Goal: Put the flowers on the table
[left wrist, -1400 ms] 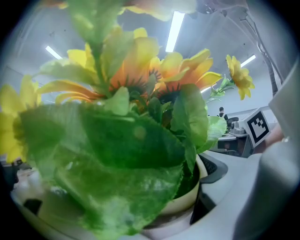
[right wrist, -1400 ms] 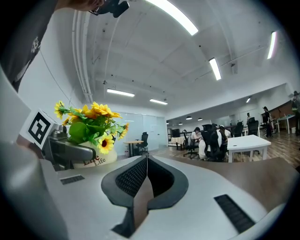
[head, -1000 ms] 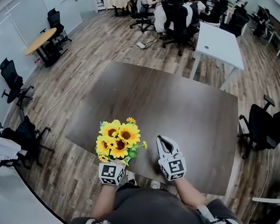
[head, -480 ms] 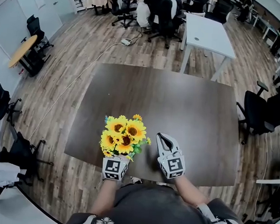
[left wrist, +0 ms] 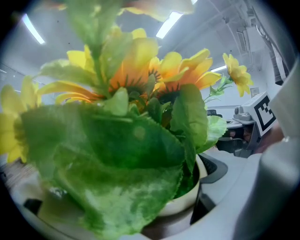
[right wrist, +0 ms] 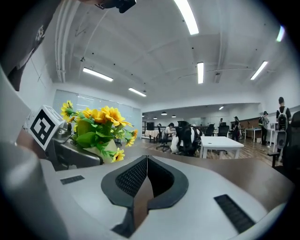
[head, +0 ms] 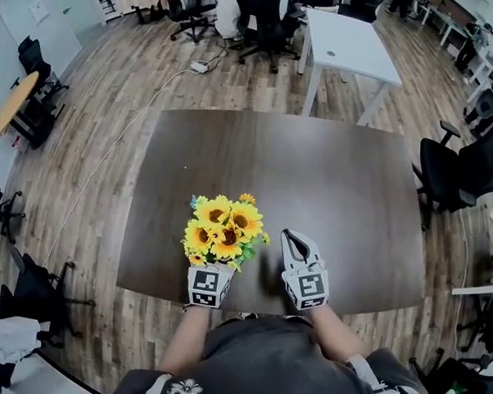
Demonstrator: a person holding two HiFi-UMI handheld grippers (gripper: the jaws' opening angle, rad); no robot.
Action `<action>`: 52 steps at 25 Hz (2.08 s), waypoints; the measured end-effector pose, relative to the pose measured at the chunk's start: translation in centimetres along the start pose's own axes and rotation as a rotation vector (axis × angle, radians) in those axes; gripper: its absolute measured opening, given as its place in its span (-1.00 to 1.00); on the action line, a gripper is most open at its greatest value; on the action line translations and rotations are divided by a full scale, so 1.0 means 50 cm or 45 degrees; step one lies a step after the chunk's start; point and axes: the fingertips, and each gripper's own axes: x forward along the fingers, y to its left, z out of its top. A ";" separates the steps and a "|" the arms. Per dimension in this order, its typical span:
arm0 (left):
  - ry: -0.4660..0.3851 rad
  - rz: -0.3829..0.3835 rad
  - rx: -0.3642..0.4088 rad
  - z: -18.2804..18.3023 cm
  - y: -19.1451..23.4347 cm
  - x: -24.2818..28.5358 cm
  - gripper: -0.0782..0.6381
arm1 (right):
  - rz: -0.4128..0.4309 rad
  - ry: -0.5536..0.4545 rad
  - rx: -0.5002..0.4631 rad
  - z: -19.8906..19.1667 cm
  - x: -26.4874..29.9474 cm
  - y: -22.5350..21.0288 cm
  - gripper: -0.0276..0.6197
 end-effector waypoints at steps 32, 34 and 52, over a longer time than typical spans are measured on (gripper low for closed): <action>0.327 -0.082 -0.043 -0.191 -0.043 0.193 0.76 | 0.034 0.221 -0.014 -0.141 0.052 -0.050 -0.84; 0.345 -0.085 -0.033 -0.198 -0.048 0.200 0.76 | 0.033 0.223 -0.008 -0.145 0.056 -0.051 -0.84; 0.323 -0.032 -0.113 -0.226 -0.038 0.219 0.76 | -0.006 0.207 0.074 -0.149 0.062 -0.084 -0.84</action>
